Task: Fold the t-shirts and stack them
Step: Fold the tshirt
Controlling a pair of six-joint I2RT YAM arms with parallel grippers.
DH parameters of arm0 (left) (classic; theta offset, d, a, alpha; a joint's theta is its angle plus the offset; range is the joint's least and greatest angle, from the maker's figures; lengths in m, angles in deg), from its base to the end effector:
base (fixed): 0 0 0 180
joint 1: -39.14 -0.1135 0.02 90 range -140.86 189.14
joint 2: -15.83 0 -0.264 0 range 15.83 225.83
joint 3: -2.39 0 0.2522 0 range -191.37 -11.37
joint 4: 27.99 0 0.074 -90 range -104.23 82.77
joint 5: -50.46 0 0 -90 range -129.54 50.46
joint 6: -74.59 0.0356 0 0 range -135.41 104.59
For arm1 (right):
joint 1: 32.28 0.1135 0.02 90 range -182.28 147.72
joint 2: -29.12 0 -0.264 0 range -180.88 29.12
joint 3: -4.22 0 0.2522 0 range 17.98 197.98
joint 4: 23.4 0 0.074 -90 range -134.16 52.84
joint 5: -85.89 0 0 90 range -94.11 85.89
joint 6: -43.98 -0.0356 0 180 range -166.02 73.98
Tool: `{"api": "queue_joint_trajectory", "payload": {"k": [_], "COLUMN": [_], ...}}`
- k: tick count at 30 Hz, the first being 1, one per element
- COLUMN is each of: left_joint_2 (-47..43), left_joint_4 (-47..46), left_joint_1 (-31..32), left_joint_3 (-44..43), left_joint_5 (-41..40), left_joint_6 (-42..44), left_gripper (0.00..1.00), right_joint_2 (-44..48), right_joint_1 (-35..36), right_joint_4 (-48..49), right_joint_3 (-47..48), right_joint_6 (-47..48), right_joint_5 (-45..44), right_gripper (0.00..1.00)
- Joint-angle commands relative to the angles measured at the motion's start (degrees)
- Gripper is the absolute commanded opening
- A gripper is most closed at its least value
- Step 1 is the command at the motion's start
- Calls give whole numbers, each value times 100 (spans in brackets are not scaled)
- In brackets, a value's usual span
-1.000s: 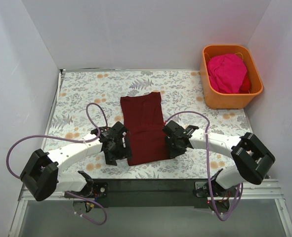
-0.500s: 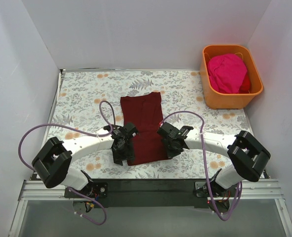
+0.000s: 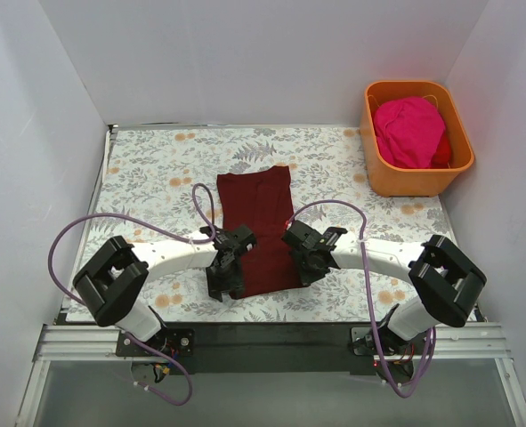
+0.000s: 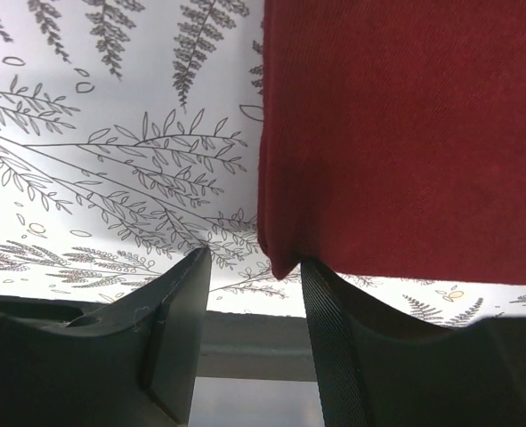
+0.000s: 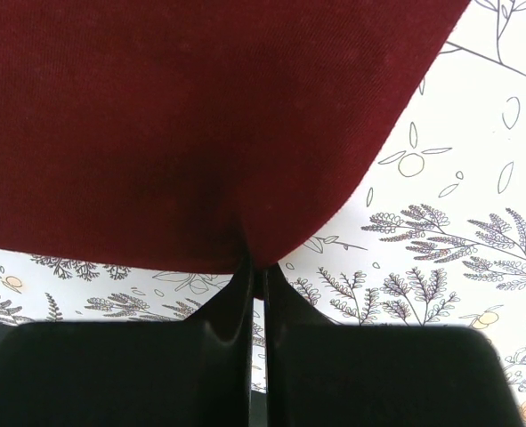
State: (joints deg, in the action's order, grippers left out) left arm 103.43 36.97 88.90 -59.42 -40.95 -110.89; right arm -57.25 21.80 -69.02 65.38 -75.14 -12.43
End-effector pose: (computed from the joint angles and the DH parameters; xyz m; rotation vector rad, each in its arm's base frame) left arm 0.1522 -0.1785 0.1580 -1.2126 2.8768 0.0310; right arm 0.1610 0.2135 0.1664 -0.5698 2.7331 0.1612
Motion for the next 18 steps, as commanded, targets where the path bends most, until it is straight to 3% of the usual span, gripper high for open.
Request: {"api": "queue_joint_trajectory", "payload": {"k": [1, 10, 18], "left_joint_2": [74, -330, 91], "left_joint_4": [-128, 66, -49], "left_joint_1": [52, 60, 60], "left_joint_3": [-221, -433, -187], "left_joint_5": [-140, -307, -263], "left_joint_6": [-102, -208, -181], "left_gripper": [43, 43, 43], "right_joint_2": [-346, -328, -328], "right_joint_1": [102, 120, 137], "right_joint_4": [109, 118, 109], "right_joint_3": [-161, -143, -143], "right_joint_6": [3, 21, 12], "right_joint_5": [155, 199, 199], "right_gripper": [1, 1, 1]}}
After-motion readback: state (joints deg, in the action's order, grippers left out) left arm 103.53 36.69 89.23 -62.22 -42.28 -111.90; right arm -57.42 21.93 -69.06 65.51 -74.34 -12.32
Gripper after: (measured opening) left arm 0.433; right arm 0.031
